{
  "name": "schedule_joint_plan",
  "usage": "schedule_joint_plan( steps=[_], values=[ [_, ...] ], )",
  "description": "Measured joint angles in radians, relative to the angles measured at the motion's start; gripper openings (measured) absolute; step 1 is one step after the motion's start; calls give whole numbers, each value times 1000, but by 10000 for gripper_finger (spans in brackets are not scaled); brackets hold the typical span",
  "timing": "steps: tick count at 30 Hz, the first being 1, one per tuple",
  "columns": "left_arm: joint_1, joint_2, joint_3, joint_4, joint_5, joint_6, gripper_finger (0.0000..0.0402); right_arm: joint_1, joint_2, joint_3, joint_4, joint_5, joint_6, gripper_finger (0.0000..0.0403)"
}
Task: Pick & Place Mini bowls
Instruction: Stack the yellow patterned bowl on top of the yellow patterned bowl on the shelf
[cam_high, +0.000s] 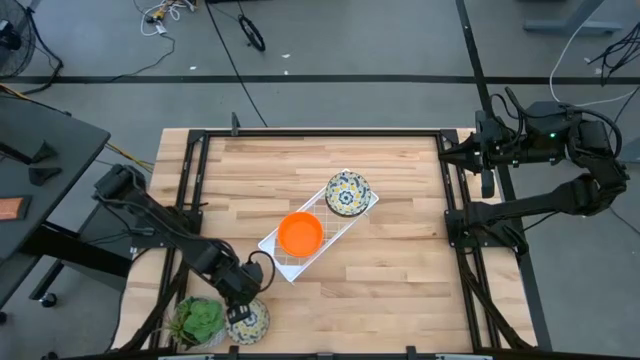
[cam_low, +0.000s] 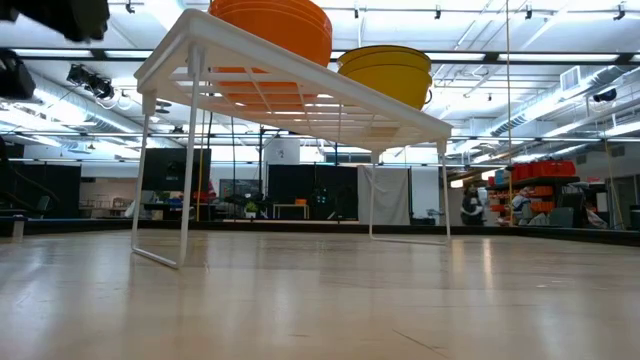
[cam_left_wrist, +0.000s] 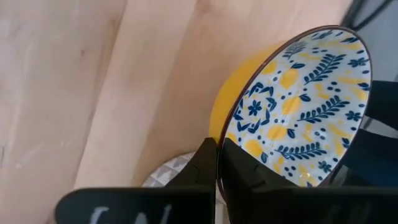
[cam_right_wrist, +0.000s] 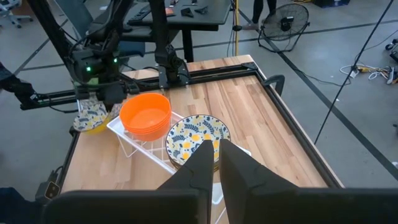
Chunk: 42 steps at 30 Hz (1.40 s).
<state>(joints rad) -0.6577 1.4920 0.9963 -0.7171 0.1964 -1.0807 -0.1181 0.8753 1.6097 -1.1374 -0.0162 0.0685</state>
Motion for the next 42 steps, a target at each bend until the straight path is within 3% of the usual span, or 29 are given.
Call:
schedule_joint_plan(
  steps=[18,27,33,42],
  values=[
    [116,-67,294,-16,-7,177,8,0,0,0,0,0,0,32],
    [282,-67,460,-21,9,307,8,0,0,0,0,0,0,32],
    [441,-67,529,-19,85,399,8,0,0,0,0,0,0,32],
    [701,-67,580,-5,333,500,8,0,0,0,0,0,0,32]
  ],
)
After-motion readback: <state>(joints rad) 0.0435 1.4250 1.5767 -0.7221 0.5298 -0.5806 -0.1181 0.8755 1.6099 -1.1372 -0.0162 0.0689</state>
